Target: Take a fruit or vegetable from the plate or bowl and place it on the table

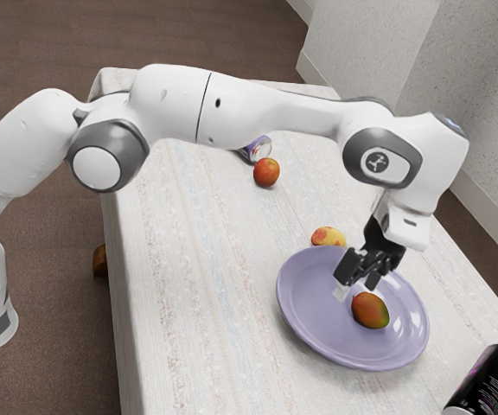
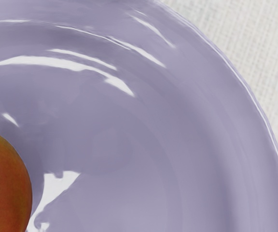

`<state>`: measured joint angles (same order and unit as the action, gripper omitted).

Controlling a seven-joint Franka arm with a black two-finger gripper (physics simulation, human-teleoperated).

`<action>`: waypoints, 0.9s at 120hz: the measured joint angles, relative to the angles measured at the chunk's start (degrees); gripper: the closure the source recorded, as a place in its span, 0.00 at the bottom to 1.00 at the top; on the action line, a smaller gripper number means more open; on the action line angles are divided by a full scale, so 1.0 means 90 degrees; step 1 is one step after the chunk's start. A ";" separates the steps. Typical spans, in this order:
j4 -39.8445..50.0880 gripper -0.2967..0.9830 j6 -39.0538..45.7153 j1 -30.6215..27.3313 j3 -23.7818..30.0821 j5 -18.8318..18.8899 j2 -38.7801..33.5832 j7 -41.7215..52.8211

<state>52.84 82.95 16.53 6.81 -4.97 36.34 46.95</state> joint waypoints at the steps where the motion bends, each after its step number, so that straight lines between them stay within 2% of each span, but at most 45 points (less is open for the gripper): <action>1: 0.0002 0.23 0.0005 0.0000 0.0001 0.0000 0.0000 0.0005; 108: -0.0693 0.23 0.0469 -0.0433 0.0082 0.0008 0.0748 0.0634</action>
<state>46.60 87.17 12.64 7.55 -4.90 43.08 52.66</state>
